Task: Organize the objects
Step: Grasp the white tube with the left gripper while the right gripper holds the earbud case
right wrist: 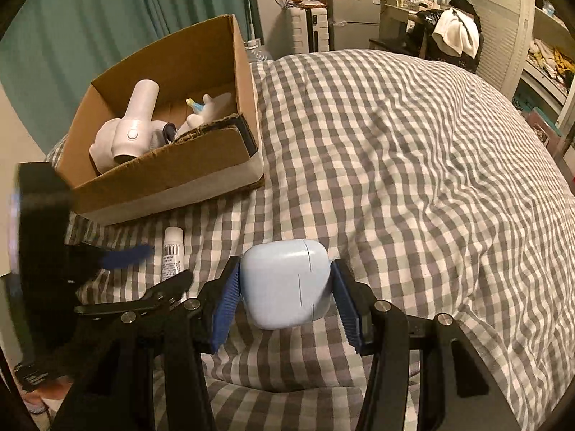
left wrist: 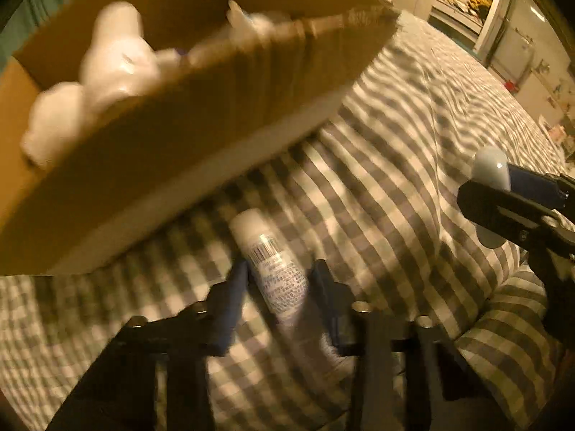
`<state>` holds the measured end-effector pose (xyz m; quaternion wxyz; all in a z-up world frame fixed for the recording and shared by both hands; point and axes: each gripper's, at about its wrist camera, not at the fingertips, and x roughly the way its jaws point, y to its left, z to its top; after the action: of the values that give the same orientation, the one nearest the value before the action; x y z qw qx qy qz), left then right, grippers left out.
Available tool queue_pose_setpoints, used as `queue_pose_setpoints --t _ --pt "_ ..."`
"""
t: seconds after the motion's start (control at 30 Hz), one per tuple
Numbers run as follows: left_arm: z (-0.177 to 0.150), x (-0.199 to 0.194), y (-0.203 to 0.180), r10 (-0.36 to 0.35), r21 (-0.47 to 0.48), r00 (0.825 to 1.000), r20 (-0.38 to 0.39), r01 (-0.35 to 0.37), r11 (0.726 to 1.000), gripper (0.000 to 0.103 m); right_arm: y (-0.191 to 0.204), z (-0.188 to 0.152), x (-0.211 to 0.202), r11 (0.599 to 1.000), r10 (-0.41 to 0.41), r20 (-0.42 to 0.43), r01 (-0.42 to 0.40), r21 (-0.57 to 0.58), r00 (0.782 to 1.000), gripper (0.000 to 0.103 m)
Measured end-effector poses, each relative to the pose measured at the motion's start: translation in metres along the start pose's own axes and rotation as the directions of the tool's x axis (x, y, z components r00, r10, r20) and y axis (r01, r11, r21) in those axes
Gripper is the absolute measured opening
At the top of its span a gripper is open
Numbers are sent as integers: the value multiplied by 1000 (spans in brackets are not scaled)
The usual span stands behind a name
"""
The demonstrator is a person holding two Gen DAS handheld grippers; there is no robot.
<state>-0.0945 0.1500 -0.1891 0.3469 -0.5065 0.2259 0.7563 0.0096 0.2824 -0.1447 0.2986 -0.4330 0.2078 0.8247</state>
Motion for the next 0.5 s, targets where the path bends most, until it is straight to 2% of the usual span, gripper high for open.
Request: queue_pose_setpoints --t 0.23,0.5 --pt "-1 -18 3 -6 -14 1000 0 6 1000 25 1 -3 -3 1000 -6 12 6 -4 1000 50" --pt "-8 -84 5 35 5 993 114 -36 999 24 10 0 -23 1000 -16 73 18 -25 997 50"
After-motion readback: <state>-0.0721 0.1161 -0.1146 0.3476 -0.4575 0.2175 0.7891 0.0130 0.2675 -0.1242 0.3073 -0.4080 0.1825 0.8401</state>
